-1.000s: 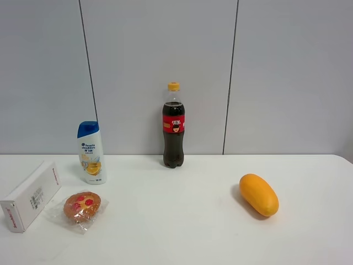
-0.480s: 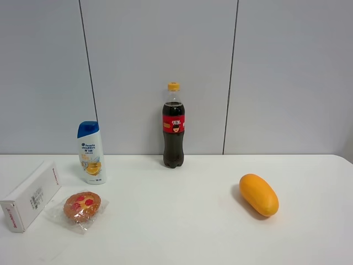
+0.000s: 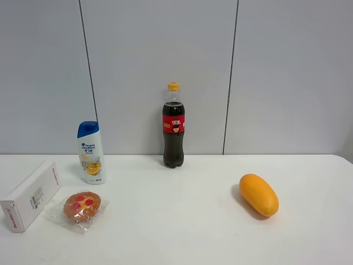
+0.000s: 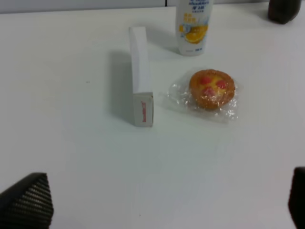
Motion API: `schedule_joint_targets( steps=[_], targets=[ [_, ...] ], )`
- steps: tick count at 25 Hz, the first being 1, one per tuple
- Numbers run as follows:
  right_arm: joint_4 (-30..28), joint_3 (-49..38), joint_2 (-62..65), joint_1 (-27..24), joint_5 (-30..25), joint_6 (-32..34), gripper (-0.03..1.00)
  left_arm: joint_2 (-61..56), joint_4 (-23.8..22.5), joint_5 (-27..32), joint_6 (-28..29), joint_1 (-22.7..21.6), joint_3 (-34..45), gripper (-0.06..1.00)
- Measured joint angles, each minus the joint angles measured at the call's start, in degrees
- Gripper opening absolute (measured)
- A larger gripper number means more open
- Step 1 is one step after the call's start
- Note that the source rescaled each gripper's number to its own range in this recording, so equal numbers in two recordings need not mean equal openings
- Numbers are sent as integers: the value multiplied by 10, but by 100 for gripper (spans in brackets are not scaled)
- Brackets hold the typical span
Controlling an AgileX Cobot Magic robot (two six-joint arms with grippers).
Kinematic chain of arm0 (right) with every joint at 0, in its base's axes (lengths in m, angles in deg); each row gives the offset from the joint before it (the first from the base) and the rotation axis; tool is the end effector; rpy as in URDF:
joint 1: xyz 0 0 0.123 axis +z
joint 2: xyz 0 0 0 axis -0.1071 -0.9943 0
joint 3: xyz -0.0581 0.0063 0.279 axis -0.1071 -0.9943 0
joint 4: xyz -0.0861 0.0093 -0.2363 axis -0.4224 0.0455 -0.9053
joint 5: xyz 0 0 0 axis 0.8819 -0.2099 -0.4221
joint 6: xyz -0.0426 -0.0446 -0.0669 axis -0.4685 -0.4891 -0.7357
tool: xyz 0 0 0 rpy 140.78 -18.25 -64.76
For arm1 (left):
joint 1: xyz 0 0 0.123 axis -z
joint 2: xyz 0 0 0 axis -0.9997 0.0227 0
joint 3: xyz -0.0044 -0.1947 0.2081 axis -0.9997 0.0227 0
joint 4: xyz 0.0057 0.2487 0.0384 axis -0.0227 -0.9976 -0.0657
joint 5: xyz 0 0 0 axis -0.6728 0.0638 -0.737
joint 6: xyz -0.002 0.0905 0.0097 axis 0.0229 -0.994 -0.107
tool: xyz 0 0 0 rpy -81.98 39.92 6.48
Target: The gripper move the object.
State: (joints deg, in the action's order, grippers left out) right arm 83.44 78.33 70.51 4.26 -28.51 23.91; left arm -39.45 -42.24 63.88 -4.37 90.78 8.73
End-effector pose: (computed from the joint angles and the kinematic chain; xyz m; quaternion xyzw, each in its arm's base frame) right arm -0.0055 0.0002 0.2763 0.0141 0.8548 -0.0086 0.5188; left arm -0.0070 -0.0073 0.2805 0.0352 0.8458 -0.0454 0.5305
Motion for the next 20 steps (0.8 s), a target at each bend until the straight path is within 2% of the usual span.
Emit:
schedule_joint_targets(
  steps=[20],
  targets=[
    [0, 0, 0, 0, 0, 0, 100, 0, 0, 0, 0, 0, 0, 100]
  ],
)
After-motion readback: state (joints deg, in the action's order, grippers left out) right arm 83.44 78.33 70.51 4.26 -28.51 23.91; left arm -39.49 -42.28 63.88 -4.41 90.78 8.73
